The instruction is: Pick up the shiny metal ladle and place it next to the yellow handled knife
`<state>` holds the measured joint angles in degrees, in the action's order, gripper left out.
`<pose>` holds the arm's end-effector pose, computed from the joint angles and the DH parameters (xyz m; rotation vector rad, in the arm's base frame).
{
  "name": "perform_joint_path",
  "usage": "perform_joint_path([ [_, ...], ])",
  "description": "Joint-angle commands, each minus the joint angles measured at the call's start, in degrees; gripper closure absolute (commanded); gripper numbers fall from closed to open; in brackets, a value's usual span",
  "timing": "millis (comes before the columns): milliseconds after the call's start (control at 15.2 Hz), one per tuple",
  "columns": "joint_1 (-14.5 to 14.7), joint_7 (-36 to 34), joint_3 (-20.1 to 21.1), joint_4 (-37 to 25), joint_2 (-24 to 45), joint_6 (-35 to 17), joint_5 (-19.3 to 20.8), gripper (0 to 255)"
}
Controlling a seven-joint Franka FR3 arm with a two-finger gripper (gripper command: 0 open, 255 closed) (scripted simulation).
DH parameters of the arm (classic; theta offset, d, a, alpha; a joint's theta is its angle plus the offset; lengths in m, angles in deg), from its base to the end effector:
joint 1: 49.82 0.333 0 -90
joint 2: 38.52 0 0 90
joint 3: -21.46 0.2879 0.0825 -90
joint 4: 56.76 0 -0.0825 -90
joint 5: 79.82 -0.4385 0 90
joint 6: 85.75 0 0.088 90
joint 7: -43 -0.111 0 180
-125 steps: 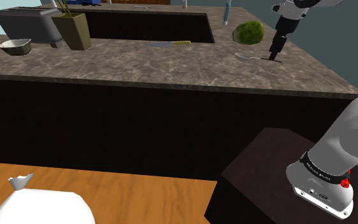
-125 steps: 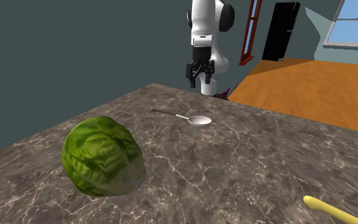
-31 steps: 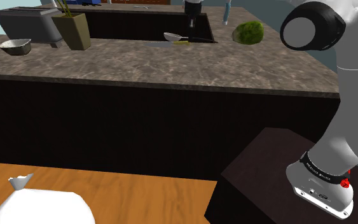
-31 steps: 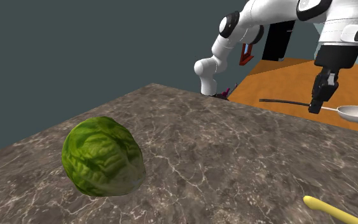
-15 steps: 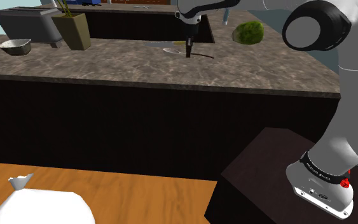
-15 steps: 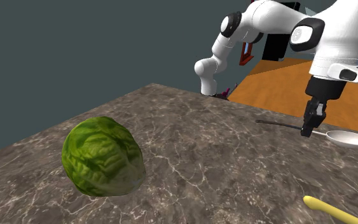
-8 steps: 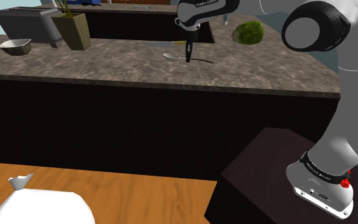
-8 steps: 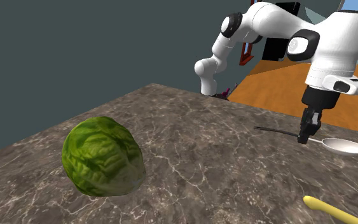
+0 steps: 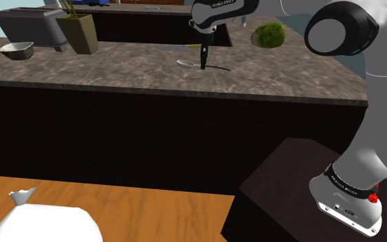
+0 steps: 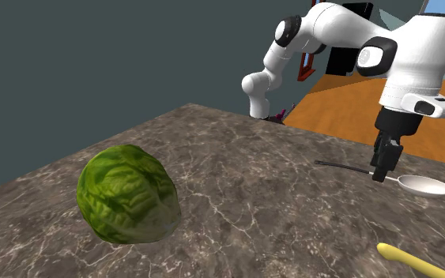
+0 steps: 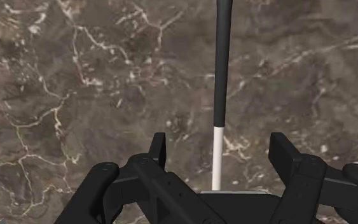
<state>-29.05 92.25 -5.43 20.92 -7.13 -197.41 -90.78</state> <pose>0.7532 -0.0053 0.3970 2.8260 1.1337 0.1007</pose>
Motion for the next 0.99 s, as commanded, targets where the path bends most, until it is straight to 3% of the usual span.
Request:
perform_joint_path([
  [0,0.0,0.0,0.0,0.0,0.0,0.0,0.0,0],
  [132,0.0,0.0,0.0,0.0,0.0,0.0,0.0,0],
  [396,0.0,-0.6,-0.4,-5.0,-1.5,6.4,0.8,0],
  [924,0.0,-0.6,-0.4,-5.0,-1.5,6.4,0.8,0],
])
